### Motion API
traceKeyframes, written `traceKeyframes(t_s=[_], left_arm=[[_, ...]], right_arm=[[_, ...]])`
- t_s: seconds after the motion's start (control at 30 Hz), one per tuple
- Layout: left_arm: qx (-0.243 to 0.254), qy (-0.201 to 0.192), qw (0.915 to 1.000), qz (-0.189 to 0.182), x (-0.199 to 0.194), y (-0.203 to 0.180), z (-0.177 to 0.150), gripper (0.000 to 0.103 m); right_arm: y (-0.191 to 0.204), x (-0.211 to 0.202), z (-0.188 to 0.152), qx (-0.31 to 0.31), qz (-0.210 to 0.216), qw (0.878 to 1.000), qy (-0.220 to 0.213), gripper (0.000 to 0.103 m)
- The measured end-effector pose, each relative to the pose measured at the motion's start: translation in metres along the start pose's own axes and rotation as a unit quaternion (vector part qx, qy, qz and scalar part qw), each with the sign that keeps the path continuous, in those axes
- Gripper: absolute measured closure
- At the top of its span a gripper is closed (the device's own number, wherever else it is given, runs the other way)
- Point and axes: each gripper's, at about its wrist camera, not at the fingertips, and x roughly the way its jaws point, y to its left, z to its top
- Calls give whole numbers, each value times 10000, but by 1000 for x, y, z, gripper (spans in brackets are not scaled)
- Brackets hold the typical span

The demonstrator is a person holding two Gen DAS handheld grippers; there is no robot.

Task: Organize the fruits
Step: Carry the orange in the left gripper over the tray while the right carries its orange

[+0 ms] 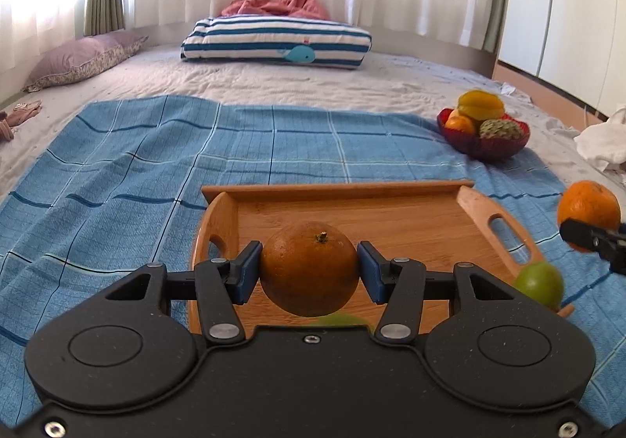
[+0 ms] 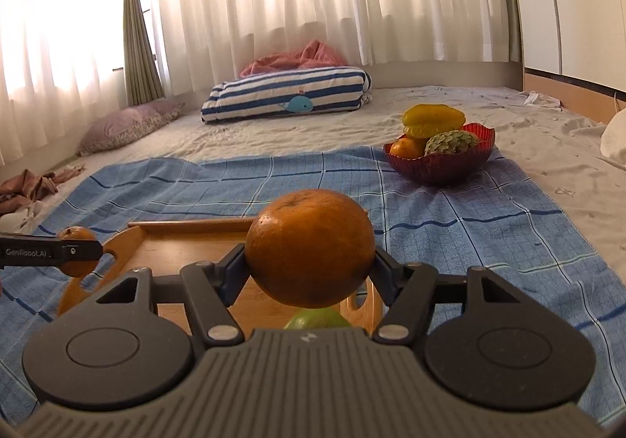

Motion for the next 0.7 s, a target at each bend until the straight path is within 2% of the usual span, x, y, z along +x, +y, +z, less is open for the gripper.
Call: traceKeyframes(t_s=[0.3, 0.4, 0.7], left_arm=[[18, 227, 9997, 77, 26, 3, -5, 53], [-18, 315, 9995, 74, 33, 4, -5, 53], [-76, 531, 9984, 161, 47, 7, -8, 53]], right_arm=[[-2, 52, 9, 22, 62, 9986, 530, 36], [-5, 67, 6, 198, 99, 9970, 745, 36], [-8, 86, 1, 310, -1, 9936, 1088, 36]])
